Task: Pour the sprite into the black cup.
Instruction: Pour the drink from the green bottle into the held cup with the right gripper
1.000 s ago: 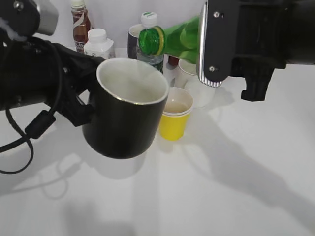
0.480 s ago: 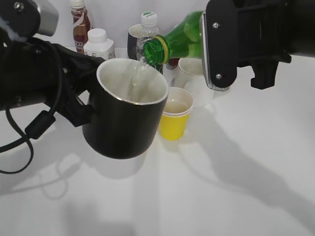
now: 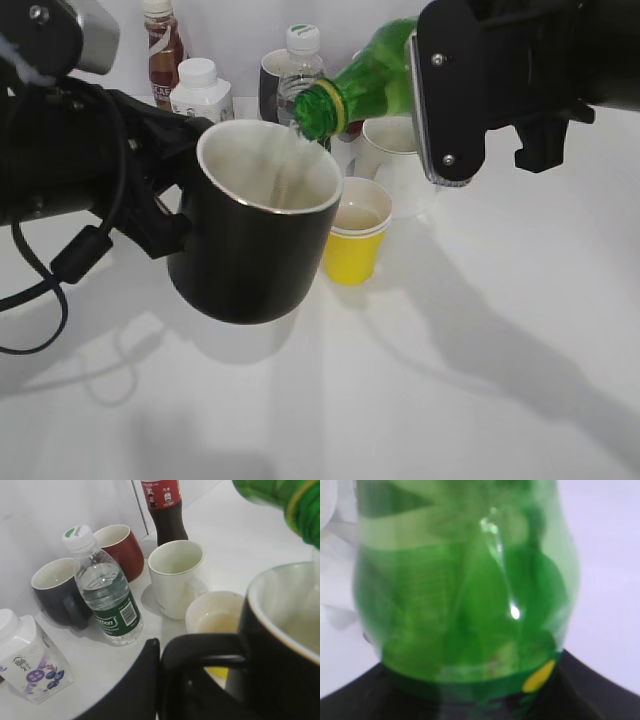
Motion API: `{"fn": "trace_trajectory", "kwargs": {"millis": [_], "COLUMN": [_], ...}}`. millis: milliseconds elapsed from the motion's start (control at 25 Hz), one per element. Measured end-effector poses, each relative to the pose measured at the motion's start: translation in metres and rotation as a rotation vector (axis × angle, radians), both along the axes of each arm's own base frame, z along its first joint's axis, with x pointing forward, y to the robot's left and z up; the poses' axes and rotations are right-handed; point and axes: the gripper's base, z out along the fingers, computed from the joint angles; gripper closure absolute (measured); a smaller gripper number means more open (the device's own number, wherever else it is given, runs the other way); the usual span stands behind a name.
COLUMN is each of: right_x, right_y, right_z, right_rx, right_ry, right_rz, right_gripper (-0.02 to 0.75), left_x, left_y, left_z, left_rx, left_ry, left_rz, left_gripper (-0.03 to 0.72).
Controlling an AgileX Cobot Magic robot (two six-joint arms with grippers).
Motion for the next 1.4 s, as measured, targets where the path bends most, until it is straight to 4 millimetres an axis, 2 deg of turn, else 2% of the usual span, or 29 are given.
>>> {"fn": "trace_trajectory", "kwargs": {"millis": [920, 1240, 1400], "right_x": [0.0002, -0.0025, -0.0057], "right_y": [0.0002, 0.0004, 0.0012], "right_z": [0.0007, -0.0043, -0.009], "right_rx": [0.022, 0.18, 0.319], "right_ry": [0.001, 0.154, 0.293], "right_rz": [-0.007, -0.088, -0.16], "right_gripper": [0.328, 0.328, 0.328], "left_x": [0.0, 0.0003, 0.0007], "left_y": [0.0003, 0.0, -0.0003], "left_z": [-0.0006, -0.0015, -0.0023], "left_rx": [0.005, 0.008, 0.01], "left_ry": [0.005, 0.008, 0.01], "left_rz": [0.002, 0.002, 0.002], "left_gripper": [0.645, 0.645, 0.645]}}
